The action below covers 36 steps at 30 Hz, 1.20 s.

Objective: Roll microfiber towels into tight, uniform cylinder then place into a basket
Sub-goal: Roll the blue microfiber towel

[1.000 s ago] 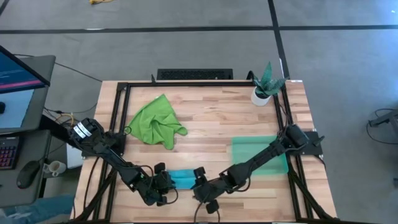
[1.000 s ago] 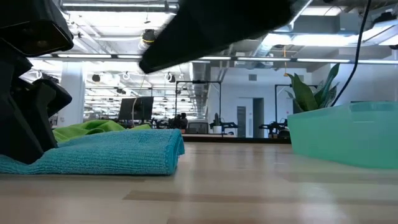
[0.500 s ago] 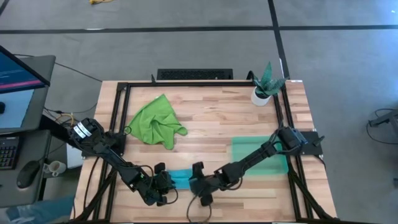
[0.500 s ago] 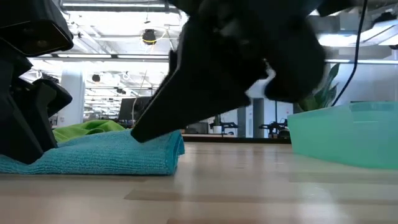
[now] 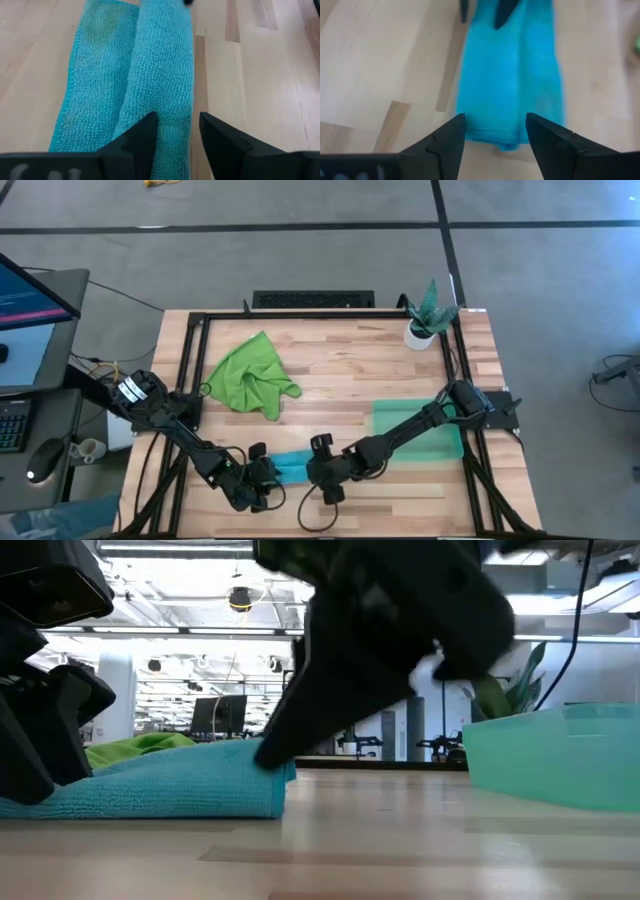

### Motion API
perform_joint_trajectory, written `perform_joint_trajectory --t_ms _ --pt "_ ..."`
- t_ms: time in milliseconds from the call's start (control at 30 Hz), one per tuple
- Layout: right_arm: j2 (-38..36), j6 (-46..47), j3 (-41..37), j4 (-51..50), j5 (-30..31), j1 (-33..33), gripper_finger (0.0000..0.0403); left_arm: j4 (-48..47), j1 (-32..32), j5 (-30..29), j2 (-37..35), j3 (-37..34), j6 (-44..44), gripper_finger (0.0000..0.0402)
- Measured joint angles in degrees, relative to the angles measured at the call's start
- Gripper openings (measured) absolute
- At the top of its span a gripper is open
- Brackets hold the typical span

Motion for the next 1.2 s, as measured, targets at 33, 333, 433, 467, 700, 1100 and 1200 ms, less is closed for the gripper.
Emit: perform_joint_trajectory --t_ms 33,333,433,467,700,1100,1200 --pt "-0.6 0.4 1.1 -2.8 0.3 0.0 0.0234 0.0 0.0 0.0 0.0 0.0 0.0 0.0152" --pt "0.9 -1.8 8.4 -4.4 0.1 1.3 0.0234 0.0 0.0 0.0 0.0 0.0 0.0 0.0158" --pt "3.6 -3.1 7.8 -4.8 -0.3 1.7 0.0234 0.0 0.0 -0.1 0.0 0.0 0.0 0.0158" --pt "4.5 -3.0 8.0 -3.5 -0.4 1.6 0.0234 0.0 0.0 -0.1 0.0 0.0 0.0 0.0158" --pt "8.2 -0.3 8.3 -4.0 0.4 1.4 0.0234 0.1 0.0 0.0 0.0 0.0 0.0 0.0158" --pt "9.2 10.7 8.5 -6.0 -0.8 -0.9 0.0232 -6.8 0.2 3.0 -2.0 2.9 5.8 0.0158" --pt "9.2 14.0 8.5 -6.2 -1.4 -1.6 0.0218 -15.2 0.2 3.5 -3.7 5.9 9.2 0.0158"
